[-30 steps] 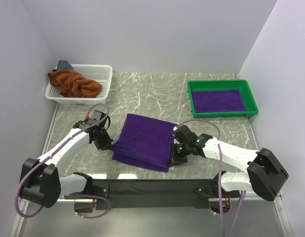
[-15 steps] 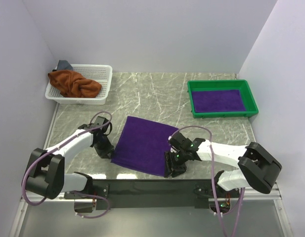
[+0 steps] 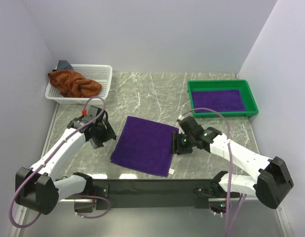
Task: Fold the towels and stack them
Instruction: Fold the towel
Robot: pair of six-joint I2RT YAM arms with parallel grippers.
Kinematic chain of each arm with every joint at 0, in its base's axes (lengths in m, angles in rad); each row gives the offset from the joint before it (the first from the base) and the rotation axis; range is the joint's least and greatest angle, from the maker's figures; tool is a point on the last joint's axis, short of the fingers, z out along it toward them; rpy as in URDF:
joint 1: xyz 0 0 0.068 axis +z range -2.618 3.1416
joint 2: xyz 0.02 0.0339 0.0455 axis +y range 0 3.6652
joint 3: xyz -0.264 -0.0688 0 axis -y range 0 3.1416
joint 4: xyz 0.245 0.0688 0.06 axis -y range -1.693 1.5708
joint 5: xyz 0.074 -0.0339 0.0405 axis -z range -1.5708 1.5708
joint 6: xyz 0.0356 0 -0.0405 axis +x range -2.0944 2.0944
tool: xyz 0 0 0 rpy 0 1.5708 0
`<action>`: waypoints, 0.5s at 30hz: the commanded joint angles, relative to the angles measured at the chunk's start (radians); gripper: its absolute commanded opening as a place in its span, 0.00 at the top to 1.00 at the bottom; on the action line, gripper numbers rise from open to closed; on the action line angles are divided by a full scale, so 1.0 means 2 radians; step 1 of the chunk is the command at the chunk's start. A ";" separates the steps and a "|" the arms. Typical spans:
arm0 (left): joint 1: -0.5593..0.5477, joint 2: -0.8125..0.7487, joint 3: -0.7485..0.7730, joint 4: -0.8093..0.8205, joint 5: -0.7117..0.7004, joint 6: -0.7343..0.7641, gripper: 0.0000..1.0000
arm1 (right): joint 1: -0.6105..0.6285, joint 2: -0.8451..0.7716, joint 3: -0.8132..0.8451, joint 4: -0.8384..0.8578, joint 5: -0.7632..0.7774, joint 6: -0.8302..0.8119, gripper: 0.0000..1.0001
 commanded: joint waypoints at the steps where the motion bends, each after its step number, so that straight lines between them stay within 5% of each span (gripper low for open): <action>1: -0.005 0.011 0.053 0.005 0.003 0.023 0.31 | -0.053 0.011 0.020 0.048 0.038 -0.027 0.49; 8: -0.010 0.126 0.092 0.174 0.055 0.046 0.45 | -0.118 0.110 0.056 0.143 0.058 -0.041 0.76; 15: -0.014 0.275 0.160 0.279 0.069 0.045 0.59 | -0.153 0.216 0.076 0.204 0.048 -0.028 0.81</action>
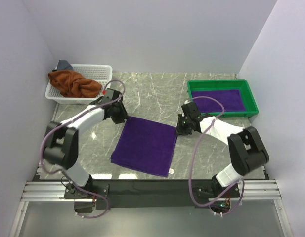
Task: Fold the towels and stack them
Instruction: Fold the towel
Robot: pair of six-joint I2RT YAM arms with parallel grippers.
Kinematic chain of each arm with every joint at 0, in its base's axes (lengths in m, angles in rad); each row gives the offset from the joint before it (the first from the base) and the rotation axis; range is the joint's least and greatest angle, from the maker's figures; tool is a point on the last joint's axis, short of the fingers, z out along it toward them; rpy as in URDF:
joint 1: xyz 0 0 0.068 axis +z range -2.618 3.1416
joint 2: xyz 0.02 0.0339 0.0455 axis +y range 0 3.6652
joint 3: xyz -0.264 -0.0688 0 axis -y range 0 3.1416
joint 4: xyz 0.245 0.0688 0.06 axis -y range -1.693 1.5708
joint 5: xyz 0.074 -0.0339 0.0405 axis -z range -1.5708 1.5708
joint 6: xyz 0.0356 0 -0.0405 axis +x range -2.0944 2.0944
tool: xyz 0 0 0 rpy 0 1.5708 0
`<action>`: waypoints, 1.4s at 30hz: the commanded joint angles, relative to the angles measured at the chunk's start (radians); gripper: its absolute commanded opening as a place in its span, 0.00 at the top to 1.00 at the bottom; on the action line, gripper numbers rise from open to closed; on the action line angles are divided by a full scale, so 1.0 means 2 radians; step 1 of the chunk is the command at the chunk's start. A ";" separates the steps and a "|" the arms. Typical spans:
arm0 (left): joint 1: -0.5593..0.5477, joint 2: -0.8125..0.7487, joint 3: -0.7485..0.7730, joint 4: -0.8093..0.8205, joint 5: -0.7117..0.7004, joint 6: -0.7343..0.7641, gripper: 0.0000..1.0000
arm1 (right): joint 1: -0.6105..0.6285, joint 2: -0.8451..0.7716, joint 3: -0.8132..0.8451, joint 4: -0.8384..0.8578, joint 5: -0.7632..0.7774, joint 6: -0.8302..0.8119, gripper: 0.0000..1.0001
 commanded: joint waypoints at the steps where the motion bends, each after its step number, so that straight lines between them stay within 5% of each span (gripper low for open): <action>1: -0.003 0.053 0.040 0.070 0.015 0.012 0.60 | -0.014 0.035 0.022 0.056 0.002 0.003 0.81; 7: 0.003 0.143 0.074 0.086 -0.009 -0.002 0.64 | -0.029 0.120 0.080 0.051 0.015 -0.007 0.82; 19: 0.051 0.228 0.170 0.086 -0.026 -0.044 0.61 | -0.065 0.283 0.346 -0.027 0.067 -0.049 0.82; 24: 0.052 0.155 0.163 0.066 -0.063 -0.022 0.50 | -0.060 0.216 0.337 -0.020 0.072 -0.066 0.78; 28: 0.048 0.074 0.132 0.037 -0.070 -0.002 0.31 | -0.027 0.133 0.275 -0.008 0.070 -0.109 0.67; 34: 0.038 -0.106 0.028 0.010 -0.092 0.054 0.06 | 0.129 0.040 0.173 -0.003 0.103 -0.242 0.57; 42: 0.038 -0.272 -0.086 0.008 -0.099 0.121 0.08 | 0.264 0.049 0.150 0.000 0.122 -0.302 0.61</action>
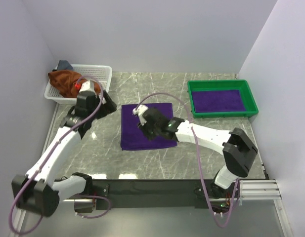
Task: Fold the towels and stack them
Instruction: Fold the towel
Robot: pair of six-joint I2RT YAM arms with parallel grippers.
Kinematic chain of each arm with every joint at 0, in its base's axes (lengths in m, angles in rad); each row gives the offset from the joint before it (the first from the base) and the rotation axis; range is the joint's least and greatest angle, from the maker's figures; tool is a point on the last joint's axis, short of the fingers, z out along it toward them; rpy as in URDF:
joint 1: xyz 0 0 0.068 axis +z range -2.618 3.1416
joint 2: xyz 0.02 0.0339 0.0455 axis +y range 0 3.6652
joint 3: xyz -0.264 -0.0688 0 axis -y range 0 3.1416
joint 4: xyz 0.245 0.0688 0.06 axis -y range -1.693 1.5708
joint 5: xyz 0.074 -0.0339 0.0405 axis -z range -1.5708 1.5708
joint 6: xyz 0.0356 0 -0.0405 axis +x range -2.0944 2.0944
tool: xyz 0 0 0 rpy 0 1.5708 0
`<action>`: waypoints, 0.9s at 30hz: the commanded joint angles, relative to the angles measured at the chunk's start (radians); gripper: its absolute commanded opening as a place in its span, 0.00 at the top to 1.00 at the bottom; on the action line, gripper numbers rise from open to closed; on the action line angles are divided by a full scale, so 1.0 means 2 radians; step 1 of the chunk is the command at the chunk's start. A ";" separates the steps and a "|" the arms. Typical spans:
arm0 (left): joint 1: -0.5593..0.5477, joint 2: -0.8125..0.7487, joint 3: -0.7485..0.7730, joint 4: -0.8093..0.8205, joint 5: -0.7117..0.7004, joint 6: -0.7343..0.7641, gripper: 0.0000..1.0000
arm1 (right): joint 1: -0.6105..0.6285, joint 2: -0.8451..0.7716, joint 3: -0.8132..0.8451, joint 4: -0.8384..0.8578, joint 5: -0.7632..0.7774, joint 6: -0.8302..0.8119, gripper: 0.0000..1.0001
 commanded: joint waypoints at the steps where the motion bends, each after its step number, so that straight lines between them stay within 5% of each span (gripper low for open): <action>1: 0.000 -0.060 -0.050 -0.004 -0.022 0.052 0.09 | 0.030 0.019 0.014 -0.005 0.034 -0.053 0.62; 8: 0.000 -0.123 -0.136 0.025 -0.040 0.056 0.11 | 0.080 0.075 0.036 -0.015 0.084 -0.091 0.63; 27: 0.005 -0.073 -0.114 0.012 -0.064 0.060 0.12 | 0.128 0.139 0.055 -0.014 0.157 -0.141 0.53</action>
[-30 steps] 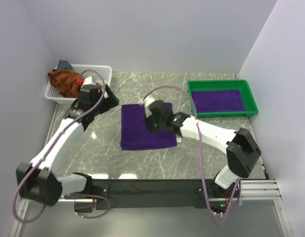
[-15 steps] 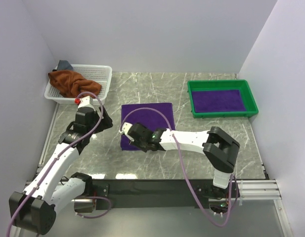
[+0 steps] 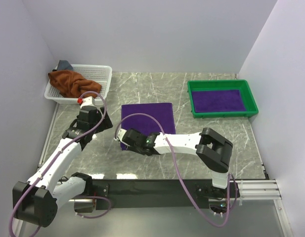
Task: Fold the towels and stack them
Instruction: Fold the towel
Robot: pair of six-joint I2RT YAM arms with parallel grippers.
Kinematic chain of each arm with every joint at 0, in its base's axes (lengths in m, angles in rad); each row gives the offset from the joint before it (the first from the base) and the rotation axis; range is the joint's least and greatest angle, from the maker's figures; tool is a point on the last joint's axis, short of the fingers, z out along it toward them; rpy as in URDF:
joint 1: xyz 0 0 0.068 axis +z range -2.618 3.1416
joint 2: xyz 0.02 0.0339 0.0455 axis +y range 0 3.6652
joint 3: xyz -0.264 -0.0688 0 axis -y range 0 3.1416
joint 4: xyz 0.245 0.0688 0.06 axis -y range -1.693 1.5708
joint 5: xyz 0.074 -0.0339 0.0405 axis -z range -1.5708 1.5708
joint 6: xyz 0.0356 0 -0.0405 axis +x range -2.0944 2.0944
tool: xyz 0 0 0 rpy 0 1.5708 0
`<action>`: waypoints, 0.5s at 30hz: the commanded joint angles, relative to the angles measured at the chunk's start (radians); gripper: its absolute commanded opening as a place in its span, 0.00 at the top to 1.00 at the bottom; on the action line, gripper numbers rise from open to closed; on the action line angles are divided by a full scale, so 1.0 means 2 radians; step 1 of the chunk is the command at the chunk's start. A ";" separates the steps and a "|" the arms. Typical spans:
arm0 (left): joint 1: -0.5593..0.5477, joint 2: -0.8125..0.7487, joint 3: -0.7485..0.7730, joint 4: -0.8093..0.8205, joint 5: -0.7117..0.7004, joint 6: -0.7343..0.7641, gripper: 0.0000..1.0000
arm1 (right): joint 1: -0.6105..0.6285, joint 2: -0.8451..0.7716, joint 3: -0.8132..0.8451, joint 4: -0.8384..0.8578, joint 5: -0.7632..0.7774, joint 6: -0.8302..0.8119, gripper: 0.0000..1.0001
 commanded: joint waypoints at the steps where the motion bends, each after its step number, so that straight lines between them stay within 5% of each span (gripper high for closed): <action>1: 0.005 -0.007 0.019 0.009 -0.012 0.006 0.12 | 0.004 0.015 0.013 0.009 0.026 -0.011 0.50; 15: 0.007 -0.005 0.018 0.007 -0.015 0.005 0.12 | 0.003 0.028 0.009 0.022 0.043 -0.019 0.49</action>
